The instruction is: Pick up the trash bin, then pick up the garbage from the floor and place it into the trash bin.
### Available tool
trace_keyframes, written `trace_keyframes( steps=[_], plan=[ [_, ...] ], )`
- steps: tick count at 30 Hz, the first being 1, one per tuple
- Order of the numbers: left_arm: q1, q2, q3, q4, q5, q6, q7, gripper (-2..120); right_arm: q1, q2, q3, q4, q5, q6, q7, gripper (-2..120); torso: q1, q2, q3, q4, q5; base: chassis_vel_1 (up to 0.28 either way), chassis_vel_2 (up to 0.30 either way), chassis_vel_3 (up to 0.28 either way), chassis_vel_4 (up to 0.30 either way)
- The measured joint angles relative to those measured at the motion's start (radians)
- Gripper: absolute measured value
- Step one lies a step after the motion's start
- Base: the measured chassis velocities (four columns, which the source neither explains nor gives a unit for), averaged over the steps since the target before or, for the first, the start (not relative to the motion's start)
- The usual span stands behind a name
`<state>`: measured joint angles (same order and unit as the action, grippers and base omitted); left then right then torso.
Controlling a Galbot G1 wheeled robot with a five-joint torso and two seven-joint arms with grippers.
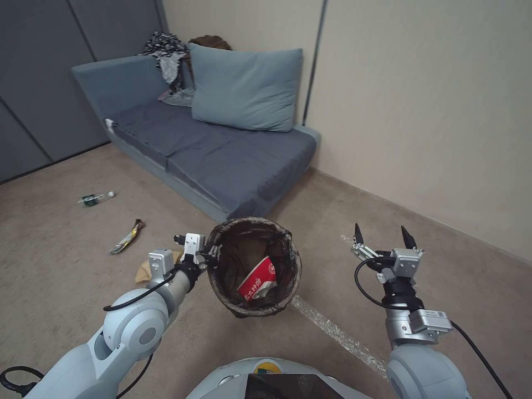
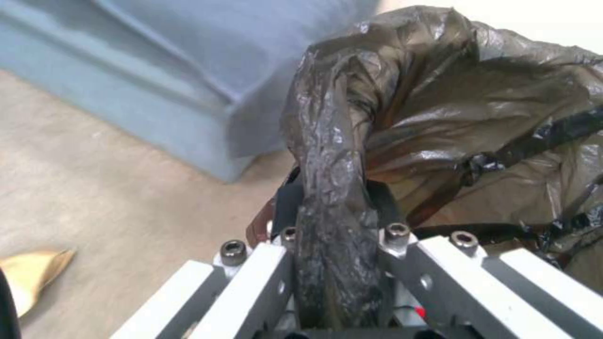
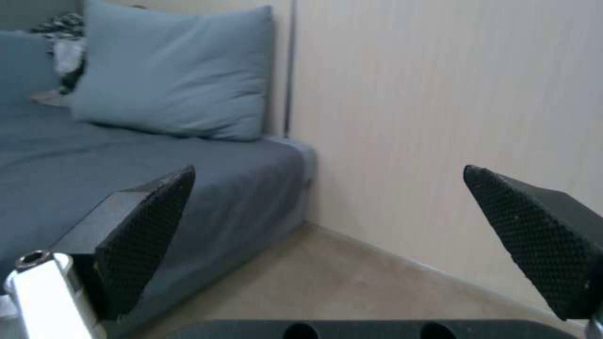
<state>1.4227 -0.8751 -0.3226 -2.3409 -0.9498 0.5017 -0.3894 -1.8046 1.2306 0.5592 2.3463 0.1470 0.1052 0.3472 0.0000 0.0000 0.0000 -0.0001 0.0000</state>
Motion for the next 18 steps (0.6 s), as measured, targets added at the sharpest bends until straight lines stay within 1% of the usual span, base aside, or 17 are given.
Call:
trace_keyframes(
  steps=[4,18],
  plan=[
    [0.001,0.002,0.000,0.000,-0.002,0.000,0.000,5,0.001,-0.003,0.000,0.003,0.002,-0.002,0.000,100,0.000,0.000,0.000,0.0003,0.0000,0.135,0.118,0.118,0.136],
    [0.001,0.007,0.003,-0.001,-0.003,-0.003,0.001,5,0.003,-0.003,-0.006,0.003,0.002,-0.003,0.000,100,0.000,0.000,0.000,0.0001,0.0000,0.124,0.124,0.130,0.127]
  ],
)
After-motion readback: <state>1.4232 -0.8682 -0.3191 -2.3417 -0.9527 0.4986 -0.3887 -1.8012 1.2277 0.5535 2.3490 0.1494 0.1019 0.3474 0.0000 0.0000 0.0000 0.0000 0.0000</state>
